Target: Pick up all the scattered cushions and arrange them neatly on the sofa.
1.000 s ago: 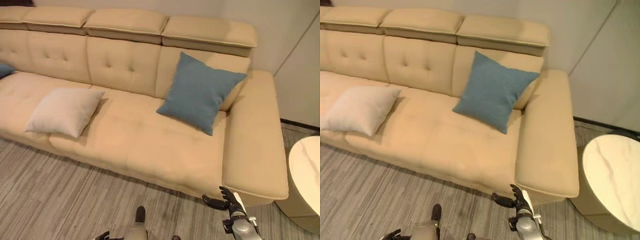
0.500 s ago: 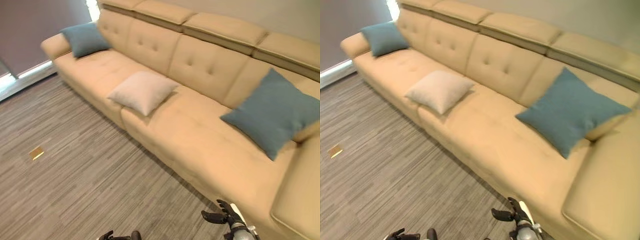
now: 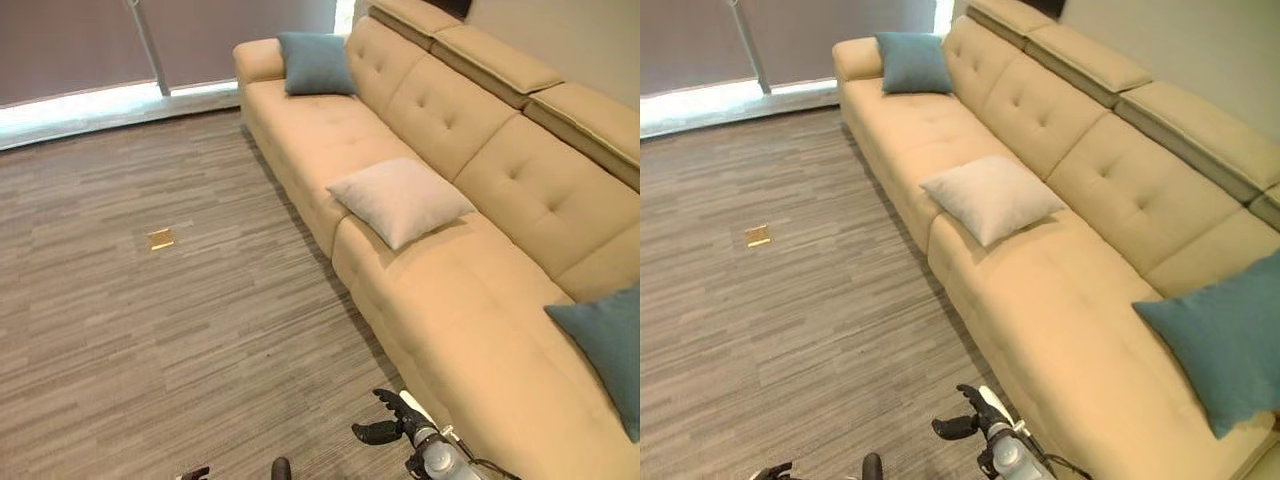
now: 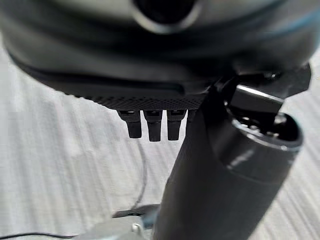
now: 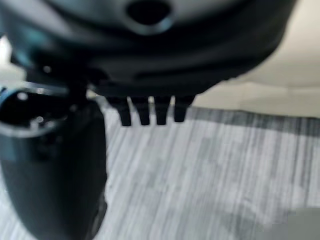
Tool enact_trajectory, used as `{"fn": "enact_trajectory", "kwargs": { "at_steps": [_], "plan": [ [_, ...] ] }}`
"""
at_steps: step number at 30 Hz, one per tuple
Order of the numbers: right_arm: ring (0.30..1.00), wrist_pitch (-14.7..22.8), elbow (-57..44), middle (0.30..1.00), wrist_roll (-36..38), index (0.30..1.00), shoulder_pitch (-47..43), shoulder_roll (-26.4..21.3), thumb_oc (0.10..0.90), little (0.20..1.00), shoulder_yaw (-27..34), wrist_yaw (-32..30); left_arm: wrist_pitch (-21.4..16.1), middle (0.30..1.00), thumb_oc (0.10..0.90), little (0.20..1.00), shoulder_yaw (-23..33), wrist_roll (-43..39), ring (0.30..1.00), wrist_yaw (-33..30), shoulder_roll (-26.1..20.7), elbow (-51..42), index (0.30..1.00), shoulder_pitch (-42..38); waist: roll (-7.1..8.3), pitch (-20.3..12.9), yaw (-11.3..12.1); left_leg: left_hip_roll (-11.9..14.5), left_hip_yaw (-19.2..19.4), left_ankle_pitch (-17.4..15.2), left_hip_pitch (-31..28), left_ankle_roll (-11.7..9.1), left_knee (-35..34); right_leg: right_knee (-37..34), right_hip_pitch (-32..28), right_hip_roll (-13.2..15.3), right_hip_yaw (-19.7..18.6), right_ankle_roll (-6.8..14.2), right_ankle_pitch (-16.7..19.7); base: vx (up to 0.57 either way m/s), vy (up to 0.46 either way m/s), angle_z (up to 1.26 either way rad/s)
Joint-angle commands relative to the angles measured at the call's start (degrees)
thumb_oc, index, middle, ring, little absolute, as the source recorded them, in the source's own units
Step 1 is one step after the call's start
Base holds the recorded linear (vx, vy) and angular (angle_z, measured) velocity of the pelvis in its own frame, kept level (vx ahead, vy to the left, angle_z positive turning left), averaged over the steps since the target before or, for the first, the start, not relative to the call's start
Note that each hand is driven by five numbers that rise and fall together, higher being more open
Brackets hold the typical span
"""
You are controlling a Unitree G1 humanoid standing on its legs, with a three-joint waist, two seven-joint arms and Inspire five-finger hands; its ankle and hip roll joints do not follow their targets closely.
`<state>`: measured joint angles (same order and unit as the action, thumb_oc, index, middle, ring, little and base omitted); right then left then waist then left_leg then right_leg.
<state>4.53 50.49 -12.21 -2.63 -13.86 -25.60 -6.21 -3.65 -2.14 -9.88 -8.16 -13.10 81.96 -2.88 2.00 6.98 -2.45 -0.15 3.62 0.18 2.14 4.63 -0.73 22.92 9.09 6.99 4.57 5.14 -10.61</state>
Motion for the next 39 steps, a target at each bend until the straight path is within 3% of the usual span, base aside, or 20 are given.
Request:
{"fn": "enact_trajectory", "kwargs": {
  "at_steps": [1, 6, 9, 11, 13, 14, 15, 17, 18, 19, 21, 24, 26, 28, 31, 33, 34, 36, 37, 39],
  "plan": [
    [0.900, 1.8, -4.1, 0.900, -0.4, 0.900, -1.8, -2.5, 0.800, 0.900, 0.2, -0.9, -1.1, 0.900, 0.800, 0.900, -1.2, 1.9, 0.900, -0.1, -0.5, -0.6, 0.900, -0.8, 0.52, 1.9, -1.9, -1.6, -1.8, -7.6, -3.2, -2.9, 2.5, -8.6, 4.1, 0.0, 0.9, 0.2, 9.8, 0.46, -0.019, 0.55],
    [0.900, 1.5, -3.1, 0.900, -2.3, 0.900, -2.3, -3.1, 0.800, 0.900, 0.3, -1.5, -1.3, 0.900, 0.800, 0.900, -3.5, 3.0, 0.900, -0.4, 0.2, -2.1, 0.900, -4.5, 1.25, 2.4, -4.4, -3.7, -5.6, -11.2, -9.6, -3.9, 1.7, -20.0, 8.6, -1.9, 6.2, 2.7, 15.3, 0.44, -0.054, 0.57],
    [0.900, 1.7, -3.6, 0.900, -3.2, 0.900, -1.2, -3.6, 0.800, 0.900, -0.3, -1.4, -1.2, 0.900, 0.800, 0.900, -3.8, 4.5, 0.900, -0.2, 0.6, -1.5, 0.900, -3.9, 1.36, 1.2, -5.0, -3.9, -6.4, -12.7, -12.1, -4.2, 1.4, -20.9, 6.7, -2.5, 4.9, 1.9, 15.3, 0.40, -0.108, 0.53],
    [0.900, 1.9, -5.7, 0.900, -4.5, 0.900, -0.7, -4.9, 0.800, 0.900, -1.2, -0.8, -1.2, 0.900, 0.800, 0.900, -3.9, 5.2, 0.900, -0.4, 1.4, -1.2, 0.900, -2.8, 0.64, -0.4, -6.1, -2.4, -6.5, -11.9, -13.0, -6.4, 5.8, -17.6, 6.3, -4.5, 2.4, 0.0, 14.5, 0.56, -0.214, 0.29],
    [0.900, 2.2, -7.2, 0.900, -4.8, 0.900, -1.2, -6.0, 0.800, 0.900, -2.0, -0.8, -1.1, 0.900, 0.800, 0.900, -3.8, 4.9, 0.900, -0.6, 2.4, -1.2, 0.900, -1.9, -0.01, -0.2, -6.0, -0.6, -3.7, -5.6, -9.4, -10.7, 18.9, -16.3, 3.5, -6.1, 1.5, -1.9, 12.4, 0.31, -0.174, -0.04],
    [0.900, 2.2, -7.2, 0.900, -4.8, 0.900, -1.2, -5.9, 0.800, 0.900, -1.9, -0.7, -1.1, 0.900, 0.800, 0.900, -3.8, 4.9, 0.900, -0.6, 2.3, -1.2, 0.900, -1.9, 0.17, -0.4, -6.1, -0.8, -3.8, -5.4, -9.0, -10.7, 18.9, -16.4, 3.8, -5.9, 1.5, -1.8, 12.6, 0.24, -0.258, -0.15],
    [0.900, 2.4, -11.9, 0.900, -5.8, 0.900, -2.1, -8.0, 0.800, 0.900, -2.7, -0.9, -0.8, 0.900, 0.800, 0.900, -4.0, 5.0, 0.900, -0.9, 2.7, -2.4, 0.900, -1.9, 1.40, 2.0, -4.3, 0.6, -3.2, 0.9, 0.2, -12.7, 38.2, -15.6, 0.7, -6.9, -0.2, -4.4, 10.3, 0.12, -0.172, -0.30],
    [0.900, 2.5, -12.9, 0.900, -6.0, 0.900, -3.0, -8.9, 0.800, 0.900, -3.1, -1.4, -1.0, 0.900, 0.800, 0.900, -4.9, 5.1, 0.900, -1.8, 2.9, -3.5, 0.900, -2.4, 2.33, 3.2, -3.3, -1.0, -3.4, 0.6, 4.0, -12.6, 46.0, -15.1, -0.2, -6.9, -1.3, -5.1, 9.7, 0.28, -0.216, -0.38],
    [0.900, 2.2, -13.2, 0.900, -7.3, 0.900, -4.0, -9.8, 0.800, 0.900, -3.9, -1.9, -1.1, 0.900, 0.800, 0.900, -5.7, 4.6, 0.900, -2.7, 3.3, -4.9, 0.900, -2.9, 3.20, 3.9, -2.5, -3.2, -1.8, -1.8, 9.2, -10.7, 49.6, -14.7, -1.8, -6.7, -2.6, -5.3, 8.8, 0.30, -0.164, -0.45],
    [0.900, 2.2, -13.2, 0.900, -7.3, 0.900, -4.1, -9.8, 0.800, 0.900, -3.9, -1.9, -1.1, 0.900, 0.800, 0.900, -5.7, 4.6, 0.900, -2.8, 3.3, -4.9, 0.900, -2.9, 2.91, 4.0, -2.4, -2.9, -1.8, -2.2, 9.3, -10.7, 50.1, -14.5, -1.7, -7.0, -2.7, -5.3, 8.6, 0.38, -0.133, -0.75],
    [0.900, 2.6, -14.3, 0.900, -7.9, 0.900, -4.4, -10.2, 0.800, 0.900, -4.1, -2.6, -1.5, 0.900, 0.800, 0.900, -6.2, 4.0, 0.900, -3.7, 3.6, -5.4, 0.900, -3.0, 3.16, 4.1, -1.8, -1.2, 0.3, -3.5, 14.0, -9.6, 48.4, -14.5, -3.4, -7.4, -3.7, -5.4, 7.1, 0.28, -0.059, -0.57],
    [0.900, 3.1, -16.9, 0.900, -8.5, 0.900, -4.0, -10.7, 0.800, 0.900, -4.8, -2.1, -1.8, 0.900, 0.800, 0.900, -6.3, 4.1, 0.900, -3.4, 3.2, -5.2, 0.900, -2.1, 3.32, 4.1, -0.1, 0.9, 0.8, -6.2, 16.8, -7.4, 34.5, -14.9, -7.5, -8.3, -5.9, -5.3, 3.7, 0.38, 0.044, -0.31],
    [0.900, 3.5, -15.6, 0.900, -9.0, 0.900, -3.9, -10.2, 0.800, 0.900, -5.3, -2.2, -1.9, 0.900, 0.800, 0.900, -6.1, 4.1, 0.900, -3.4, 2.9, -4.8, 0.900, -1.6, 3.55, 3.7, 0.9, 2.8, -1.2, -3.6, 15.5, -7.6, 20.2, -14.9, -9.5, -8.2, -7.0, -4.7, 2.3, 0.43, 0.142, -0.50],
    [0.900, 3.7, -13.5, 0.900, -9.7, 0.900, -5.1, -9.3, 0.800, 0.900, -6.1, -2.9, -2.4, 0.900, 0.800, 0.900, -5.8, 2.6, 0.900, -4.3, 2.8, -4.4, 0.900, -1.7, 3.80, 3.4, 2.6, 5.3, -7.3, 1.5, 16.4, -8.8, 10.2, -15.0, -12.5, -8.4, -9.5, -4.1, 0.9, 0.51, 0.199, -0.67],
    [0.900, 3.8, -12.5, 0.900, -10.8, 0.900, -6.9, -8.6, 0.800, 0.900, -7.2, -3.3, -2.6, 0.900, 0.800, 0.900, -3.7, 0.1, 0.900, -6.1, 2.1, -2.6, 0.900, -2.4, 4.75, 2.6, 4.7, 6.7, -17.6, 4.3, 17.5, -10.8, 5.4, -14.2, -15.3, -7.7, -14.7, -3.3, 0.4, 0.49, 0.243, -1.10],
    [0.900, 4.2, -12.7, 0.900, -11.2, 0.900, -5.4, -8.4, 0.800, 0.900, -7.1, -2.4, -2.1, 0.900, 0.800, 0.900, -2.7, 1.2, 0.900, -6.1, 2.6, -1.1, 0.900, -1.4, 4.58, 1.0, 4.4, 8.3, -15.6, 5.1, 15.0, -11.1, 3.7, -14.2, -17.1, -6.0, -15.9, -2.2, 0.2, 0.56, 0.493, -1.19],
    [0.900, 3.8, -12.1, 0.900, -11.7, 0.900, -2.9, -7.9, 0.800, 0.900, -6.4, -2.3, -1.8, 0.900, 0.800, 0.900, -3.0, 2.7, 0.900, -6.6, 2.7, -1.5, 0.900, -1.4, 4.63, -0.4, 3.8, 7.7, -12.6, 5.3, 13.3, -11.2, 3.8, -13.3, -17.0, -3.3, -14.8, -0.3, 2.0, 0.46, 0.469, -1.21],
    [0.900, 3.6, -12.0, 0.900, -12.1, 0.900, -2.3, -7.7, 0.800, 0.900, -6.2, -2.2, -1.8, 0.900, 0.800, 0.900, -3.2, 3.7, 0.900, -6.8, 2.4, -1.5, 0.900, -1.5, 5.12, -1.1, 3.6, 6.5, -11.7, 4.2, 12.5, -10.6, 4.0, -12.0, -15.8, -1.7, -15.5, 0.9, 4.5, 0.35, 0.421, -0.68],
    [0.900, 3.0, -13.5, 0.900, -11.5, 0.900, -1.9, -7.2, 0.800, 0.900, -5.7, -1.8, -1.5, 0.900, 0.800, 0.900, -3.8, 4.9, 0.900, -7.3, 1.1, -2.2, 0.900, -2.8, 5.60, -1.3, 2.8, 4.5, -8.6, 2.2, 10.8, -8.8, 4.9, -8.8, -13.0, 1.4, -15.6, 3.5, 11.2, 0.29, 0.398, -0.22],
    [0.900, 3.0, -13.8, 0.900, -10.7, 0.900, -2.4, -7.1, 0.800, 0.900, -5.3, -1.7, -1.8, 0.900, 0.800, 0.900, -4.1, 5.2, 0.900, -7.4, 0.3, -2.7, 0.900, -3.2, 5.29, -1.5, 2.8, 4.1, -7.3, 1.6, 10.1, -7.9, 4.7, -6.7, -11.0, 2.6, -15.2, 3.6, 13.9, 0.21, 0.318, -0.36]
  ]
}}
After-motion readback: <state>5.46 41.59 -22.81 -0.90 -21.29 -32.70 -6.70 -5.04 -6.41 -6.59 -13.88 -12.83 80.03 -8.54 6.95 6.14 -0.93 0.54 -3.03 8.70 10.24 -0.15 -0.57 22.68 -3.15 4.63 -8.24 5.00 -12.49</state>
